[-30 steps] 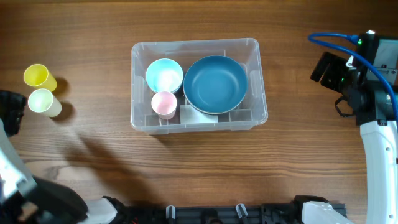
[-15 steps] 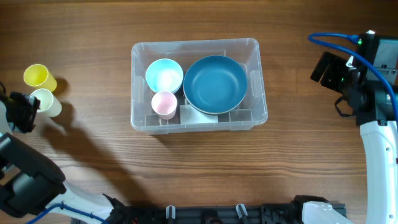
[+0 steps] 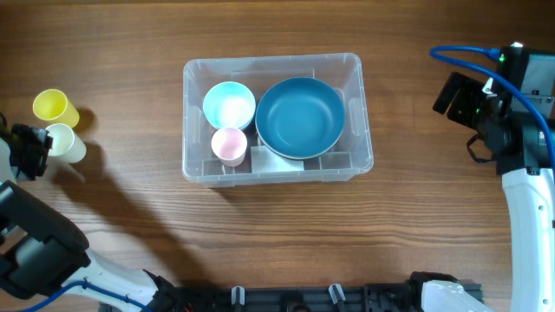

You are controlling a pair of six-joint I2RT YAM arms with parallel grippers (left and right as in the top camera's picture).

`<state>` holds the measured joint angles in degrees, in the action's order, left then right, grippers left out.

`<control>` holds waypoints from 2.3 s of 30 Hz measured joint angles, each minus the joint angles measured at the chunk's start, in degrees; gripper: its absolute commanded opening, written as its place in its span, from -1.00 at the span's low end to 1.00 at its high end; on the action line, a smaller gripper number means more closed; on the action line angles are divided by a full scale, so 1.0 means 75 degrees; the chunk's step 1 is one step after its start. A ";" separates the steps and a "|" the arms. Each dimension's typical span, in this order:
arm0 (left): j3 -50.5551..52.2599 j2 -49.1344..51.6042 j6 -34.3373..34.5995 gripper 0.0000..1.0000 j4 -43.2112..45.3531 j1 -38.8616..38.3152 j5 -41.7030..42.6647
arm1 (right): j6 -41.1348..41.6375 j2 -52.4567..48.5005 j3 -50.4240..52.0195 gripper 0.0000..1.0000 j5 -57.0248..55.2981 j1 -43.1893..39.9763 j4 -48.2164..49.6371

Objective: Pack container
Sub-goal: 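Move the left gripper to the white cup and pinch its rim, then lift the white cup and carry it over the small pink cup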

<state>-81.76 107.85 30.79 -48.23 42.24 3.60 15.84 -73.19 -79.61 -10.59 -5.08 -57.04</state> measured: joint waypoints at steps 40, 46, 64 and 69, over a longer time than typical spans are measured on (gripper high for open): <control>0.0210 0.0134 -0.0003 -0.92 -0.0627 -0.0425 0.1090 | 0.0000 0.0000 0.0000 0.99 0.0000 0.0000 0.0000; 0.0297 -0.1078 -0.0035 -0.92 -0.0906 -0.0749 0.1687 | 0.0000 0.0000 0.0000 0.99 0.0000 0.0000 0.0003; 0.0289 -0.5502 -0.0102 -0.92 -0.1276 -0.5904 0.0912 | 0.0000 0.0000 0.0000 1.00 0.0000 0.0000 0.0003; 0.0289 -0.5237 -0.0125 -0.92 -0.1620 -0.7472 -0.0152 | 0.0000 0.0000 0.0000 0.99 0.0000 0.0000 0.0003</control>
<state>-79.59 68.58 29.85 -60.38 -13.80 2.46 15.84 -73.19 -79.61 -10.59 -5.08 -57.01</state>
